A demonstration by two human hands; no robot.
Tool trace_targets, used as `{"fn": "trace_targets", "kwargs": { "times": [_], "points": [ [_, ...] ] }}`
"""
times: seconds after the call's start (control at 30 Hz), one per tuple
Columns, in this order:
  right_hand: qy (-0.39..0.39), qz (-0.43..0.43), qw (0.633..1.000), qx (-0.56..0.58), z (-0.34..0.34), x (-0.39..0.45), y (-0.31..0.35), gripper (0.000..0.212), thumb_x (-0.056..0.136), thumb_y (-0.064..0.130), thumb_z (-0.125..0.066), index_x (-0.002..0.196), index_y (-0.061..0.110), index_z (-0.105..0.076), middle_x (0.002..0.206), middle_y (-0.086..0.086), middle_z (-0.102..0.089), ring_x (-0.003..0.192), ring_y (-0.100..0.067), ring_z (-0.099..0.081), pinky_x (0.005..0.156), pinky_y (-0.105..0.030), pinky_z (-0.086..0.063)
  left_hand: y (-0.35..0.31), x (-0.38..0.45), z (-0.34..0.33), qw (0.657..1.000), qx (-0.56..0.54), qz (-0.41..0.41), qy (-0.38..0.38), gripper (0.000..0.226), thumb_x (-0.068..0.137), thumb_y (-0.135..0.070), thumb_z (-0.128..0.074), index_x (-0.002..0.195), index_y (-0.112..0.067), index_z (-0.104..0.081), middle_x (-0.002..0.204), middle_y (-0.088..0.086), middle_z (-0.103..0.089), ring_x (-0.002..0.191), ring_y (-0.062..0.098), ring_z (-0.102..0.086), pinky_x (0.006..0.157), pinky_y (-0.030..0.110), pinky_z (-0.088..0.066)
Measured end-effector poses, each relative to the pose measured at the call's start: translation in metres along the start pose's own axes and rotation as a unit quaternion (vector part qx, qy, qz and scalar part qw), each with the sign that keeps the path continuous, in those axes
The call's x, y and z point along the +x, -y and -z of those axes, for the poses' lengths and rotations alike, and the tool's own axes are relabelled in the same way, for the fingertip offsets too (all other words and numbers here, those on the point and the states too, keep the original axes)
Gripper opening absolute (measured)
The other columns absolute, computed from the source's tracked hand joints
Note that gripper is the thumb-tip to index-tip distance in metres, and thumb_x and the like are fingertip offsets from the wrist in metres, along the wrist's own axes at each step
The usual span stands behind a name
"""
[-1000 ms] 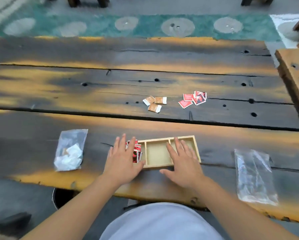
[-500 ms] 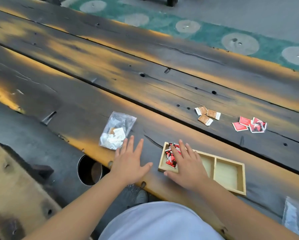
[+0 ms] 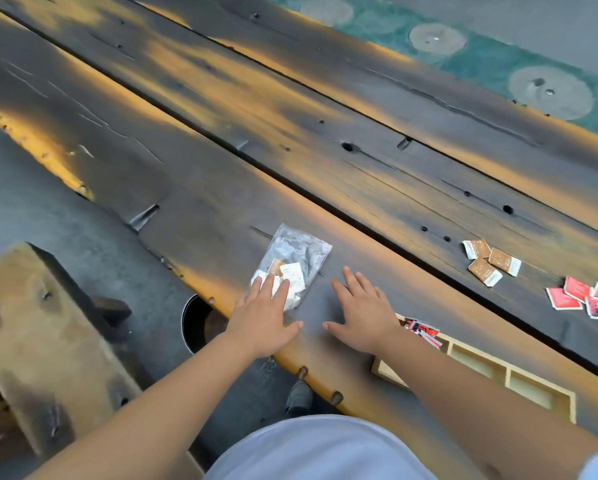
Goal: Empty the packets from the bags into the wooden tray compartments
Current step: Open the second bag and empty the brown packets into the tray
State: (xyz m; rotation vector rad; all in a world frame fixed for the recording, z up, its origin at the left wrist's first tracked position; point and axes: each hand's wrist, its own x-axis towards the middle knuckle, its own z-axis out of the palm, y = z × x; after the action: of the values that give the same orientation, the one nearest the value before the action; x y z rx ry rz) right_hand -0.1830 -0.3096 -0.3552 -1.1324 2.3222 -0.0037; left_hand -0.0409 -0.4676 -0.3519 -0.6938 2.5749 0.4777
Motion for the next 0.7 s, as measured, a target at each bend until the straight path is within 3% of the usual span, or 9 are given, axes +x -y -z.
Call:
{"fn": "trace_targets", "kwargs": {
  "times": [0.27, 0.43, 0.57, 0.7],
  "points": [
    [0.034, 0.012, 0.999, 0.005, 0.021, 0.103, 0.01, 0.072, 0.092, 0.047, -0.051, 0.152, 0.02, -0.023, 0.165, -0.004, -0.011, 0.151, -0.024, -0.011, 0.117, -0.048, -0.027, 0.007, 0.098, 0.023, 0.998, 0.027, -0.047, 0.029, 0.079, 0.092, -0.057, -0.044, 0.155, -0.019, -0.014, 0.165, 0.007, -0.009, 0.152, 0.027, -0.005, 0.119, 0.05, -0.018],
    [0.06, 0.031, 0.997, -0.028, 0.021, 0.152, 0.001, 0.067, 0.094, 0.042, -0.048, 0.152, 0.019, -0.026, 0.163, 0.0, -0.02, 0.148, -0.025, -0.019, 0.117, -0.043, -0.028, 0.004, 0.151, 0.025, 0.994, 0.057, -0.077, 0.06, 0.078, 0.096, -0.055, -0.039, 0.157, -0.016, -0.01, 0.166, 0.004, -0.006, 0.153, 0.025, -0.002, 0.122, 0.046, -0.012],
    [0.047, 0.042, 0.997, -0.048, 0.017, 0.172, -0.004, 0.046, 0.096, 0.039, -0.045, 0.134, 0.016, -0.053, 0.144, -0.004, -0.043, 0.129, -0.028, -0.041, 0.104, -0.04, -0.038, 0.006, 0.172, 0.02, 0.992, 0.065, -0.075, 0.079, 0.074, 0.097, -0.051, -0.04, 0.156, -0.016, -0.012, 0.166, 0.003, -0.008, 0.153, 0.025, -0.006, 0.121, 0.047, -0.014],
    [0.027, 0.049, 0.996, -0.075, 0.018, 0.183, -0.001, 0.035, 0.095, 0.034, -0.047, 0.119, 0.015, -0.064, 0.13, -0.005, -0.046, 0.121, -0.028, -0.042, 0.099, -0.041, -0.04, 0.006, 0.177, 0.016, 0.991, 0.089, -0.073, 0.061, 0.069, 0.097, -0.051, -0.037, 0.155, -0.019, -0.019, 0.165, 0.001, -0.012, 0.152, 0.024, -0.011, 0.118, 0.048, -0.018]
  ]
}}
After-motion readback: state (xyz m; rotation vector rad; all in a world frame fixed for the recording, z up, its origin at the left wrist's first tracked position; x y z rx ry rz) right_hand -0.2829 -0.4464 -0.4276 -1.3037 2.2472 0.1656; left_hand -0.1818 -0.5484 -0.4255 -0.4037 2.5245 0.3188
